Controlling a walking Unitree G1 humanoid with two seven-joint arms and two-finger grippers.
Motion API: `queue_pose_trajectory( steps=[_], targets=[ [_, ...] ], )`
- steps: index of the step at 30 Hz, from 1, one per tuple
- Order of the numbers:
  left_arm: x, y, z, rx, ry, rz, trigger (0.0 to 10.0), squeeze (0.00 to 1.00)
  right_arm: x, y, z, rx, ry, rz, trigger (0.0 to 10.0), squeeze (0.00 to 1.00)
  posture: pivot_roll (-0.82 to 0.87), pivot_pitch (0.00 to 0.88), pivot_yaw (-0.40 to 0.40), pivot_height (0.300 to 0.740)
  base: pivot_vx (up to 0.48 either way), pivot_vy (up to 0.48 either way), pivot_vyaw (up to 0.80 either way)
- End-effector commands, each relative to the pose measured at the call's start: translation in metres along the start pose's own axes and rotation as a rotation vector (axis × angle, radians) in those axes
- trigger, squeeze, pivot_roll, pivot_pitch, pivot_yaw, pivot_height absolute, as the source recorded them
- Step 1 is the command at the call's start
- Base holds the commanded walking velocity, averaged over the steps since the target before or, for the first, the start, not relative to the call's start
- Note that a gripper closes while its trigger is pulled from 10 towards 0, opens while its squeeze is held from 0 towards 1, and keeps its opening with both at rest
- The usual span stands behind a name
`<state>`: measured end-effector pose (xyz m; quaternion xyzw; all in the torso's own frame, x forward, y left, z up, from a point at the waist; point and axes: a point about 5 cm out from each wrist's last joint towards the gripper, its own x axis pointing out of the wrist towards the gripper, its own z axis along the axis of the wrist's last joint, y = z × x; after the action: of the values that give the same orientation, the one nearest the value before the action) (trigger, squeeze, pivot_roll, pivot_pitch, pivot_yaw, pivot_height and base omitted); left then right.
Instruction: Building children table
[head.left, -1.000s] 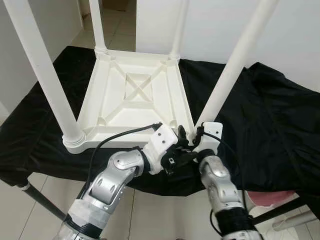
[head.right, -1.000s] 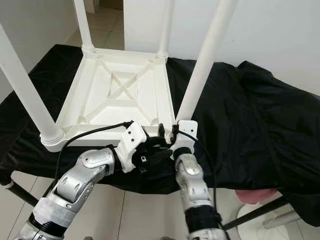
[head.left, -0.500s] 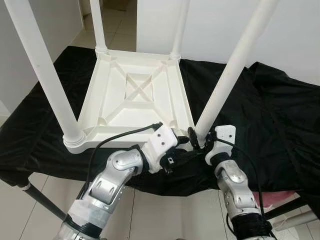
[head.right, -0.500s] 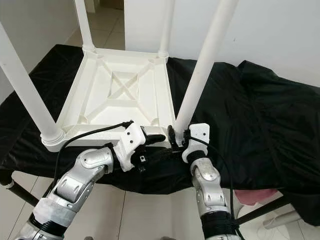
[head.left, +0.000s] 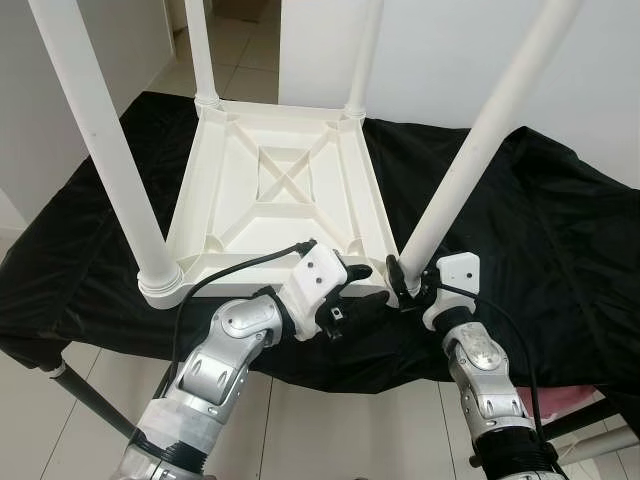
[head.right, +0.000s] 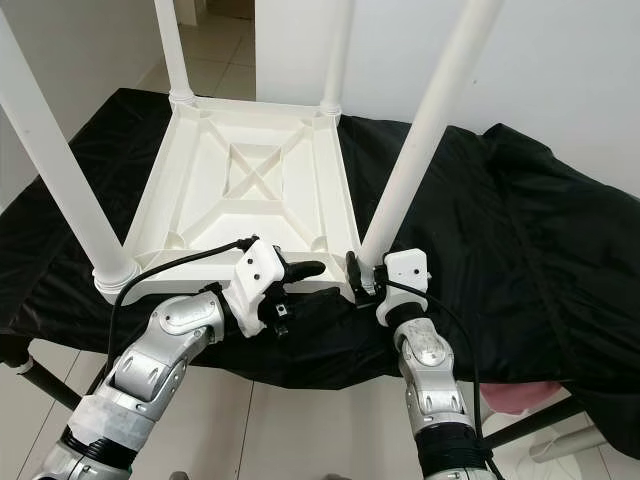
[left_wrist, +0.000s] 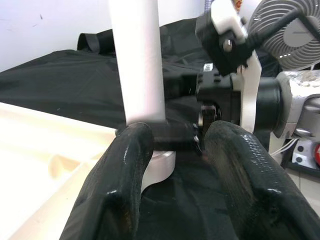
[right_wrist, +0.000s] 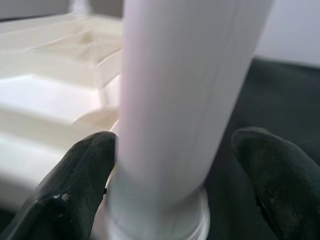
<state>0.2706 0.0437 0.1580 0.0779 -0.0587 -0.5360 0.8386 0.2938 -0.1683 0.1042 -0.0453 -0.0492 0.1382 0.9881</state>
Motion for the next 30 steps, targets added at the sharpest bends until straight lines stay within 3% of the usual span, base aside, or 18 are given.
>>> queue_pose_trajectory(
  steps=[1, 8, 13, 17, 18, 19, 20, 22, 23, 30],
  targets=[
    [0.001, 0.004, -0.001, -0.020, 0.002, 0.060, 10.0, 0.00, -0.001, -0.001, -0.006, 0.043, 0.028, 0.066, 10.0, 0.00, -0.01, 0.000, -0.077, 0.740, 0.000, 0.000, 0.00],
    [0.001, -0.003, -0.002, -0.028, 0.011, -0.016, 10.0, 0.00, 0.006, -0.003, -0.003, 0.074, 0.016, 0.167, 10.0, 0.00, -0.01, 0.000, -0.078, 0.740, 0.000, 0.000, 0.00],
    [0.000, -0.009, -0.004, -0.028, 0.028, -0.067, 10.0, 0.00, 0.017, -0.005, 0.001, 0.029, 0.016, 0.287, 10.0, 0.00, 0.00, 0.000, -0.086, 0.740, 0.000, 0.000, 0.00],
    [-0.001, -0.011, -0.005, -0.028, 0.031, -0.072, 10.0, 0.00, 0.018, -0.007, 0.002, 0.025, 0.015, 0.298, 10.0, 0.00, 0.00, 0.000, -0.092, 0.740, 0.000, 0.000, 0.00],
    [-0.002, -0.012, -0.005, -0.028, 0.034, -0.075, 10.0, 0.00, 0.020, -0.008, 0.002, 0.029, 0.017, 0.310, 8.9, 0.00, 0.01, 0.000, -0.095, 0.740, 0.000, 0.000, 0.00],
    [-0.002, -0.012, -0.005, -0.028, 0.034, -0.075, 10.0, 0.00, 0.020, -0.008, 0.002, 0.029, 0.017, 0.310, 8.9, 0.00, 0.01, 0.000, -0.095, 0.740, 0.000, 0.000, 0.00],
    [-0.002, -0.012, -0.005, -0.027, 0.036, -0.078, 10.0, 0.00, 0.021, -0.009, 0.001, 0.029, 0.024, 0.323, 2.0, 0.00, 0.01, 0.000, -0.097, 0.740, 0.000, 0.000, 0.00],
    [-0.002, -0.013, -0.005, -0.027, 0.038, -0.080, 10.0, 0.00, 0.022, -0.010, 0.001, 0.031, 0.030, 0.334, 2.0, 0.00, 0.01, 0.000, -0.097, 0.740, 0.000, 0.000, 0.00],
    [-0.002, -0.013, -0.005, -0.026, 0.038, -0.081, 10.0, 0.00, 0.022, -0.010, -0.001, 0.027, 0.043, 0.341, 0.0, 0.00, 0.01, 0.000, -0.098, 0.740, 0.000, 0.000, 0.00],
    [-0.001, -0.014, -0.005, -0.026, 0.038, -0.079, 10.0, 0.00, 0.021, -0.012, -0.009, 0.007, 0.092, 0.335, 0.0, 0.00, 0.01, 0.000, -0.096, 0.740, 0.000, 0.000, 0.00]
  ],
)
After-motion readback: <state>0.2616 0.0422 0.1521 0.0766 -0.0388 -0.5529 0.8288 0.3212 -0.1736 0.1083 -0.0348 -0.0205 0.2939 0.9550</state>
